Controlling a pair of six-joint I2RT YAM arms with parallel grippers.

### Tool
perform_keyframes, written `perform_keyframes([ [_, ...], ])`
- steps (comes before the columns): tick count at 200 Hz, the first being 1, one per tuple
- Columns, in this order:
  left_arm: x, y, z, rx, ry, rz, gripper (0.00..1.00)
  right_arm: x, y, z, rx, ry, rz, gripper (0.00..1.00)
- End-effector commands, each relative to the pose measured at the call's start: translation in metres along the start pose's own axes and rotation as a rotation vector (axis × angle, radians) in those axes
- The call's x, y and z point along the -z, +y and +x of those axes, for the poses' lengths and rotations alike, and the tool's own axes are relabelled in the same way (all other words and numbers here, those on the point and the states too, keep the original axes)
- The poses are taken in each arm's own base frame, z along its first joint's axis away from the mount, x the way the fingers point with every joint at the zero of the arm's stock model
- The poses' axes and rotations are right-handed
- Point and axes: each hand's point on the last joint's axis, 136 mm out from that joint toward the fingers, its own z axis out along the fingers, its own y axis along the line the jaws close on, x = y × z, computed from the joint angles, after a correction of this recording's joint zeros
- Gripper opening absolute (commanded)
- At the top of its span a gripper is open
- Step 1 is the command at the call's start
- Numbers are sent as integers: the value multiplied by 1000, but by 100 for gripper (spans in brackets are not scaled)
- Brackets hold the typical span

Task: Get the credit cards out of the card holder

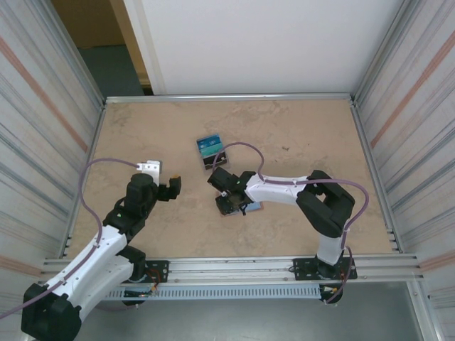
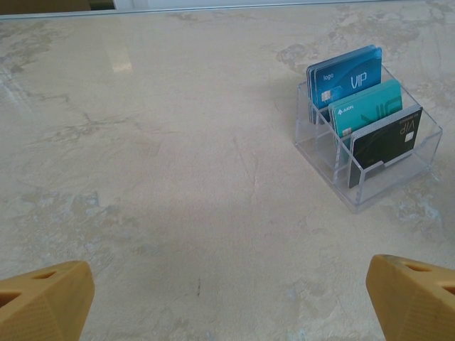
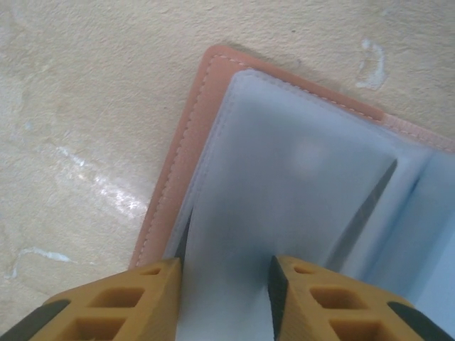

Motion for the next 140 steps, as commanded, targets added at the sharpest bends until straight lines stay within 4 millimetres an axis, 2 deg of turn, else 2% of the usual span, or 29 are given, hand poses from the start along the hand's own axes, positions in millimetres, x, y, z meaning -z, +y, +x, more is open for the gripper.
perform_keyframes([
  [1, 4, -3, -9, 10, -19, 15, 99, -1, -11, 8, -46, 25, -1, 33],
  [39, 6, -7, -14, -1, -31, 40, 99, 7, -13, 2, -53, -10, -20, 21],
  [76, 10, -16, -21, -28, -55, 68, 99, 17, -1, -4, -30, -56, -97, 8],
  [108, 13, -27, -28, -62, -86, 78, 99, 23, 14, -4, 6, -72, -155, 5],
  [140, 14, -36, -35, -89, -103, 90, 99, 27, 17, 2, 27, -73, -151, 5],
])
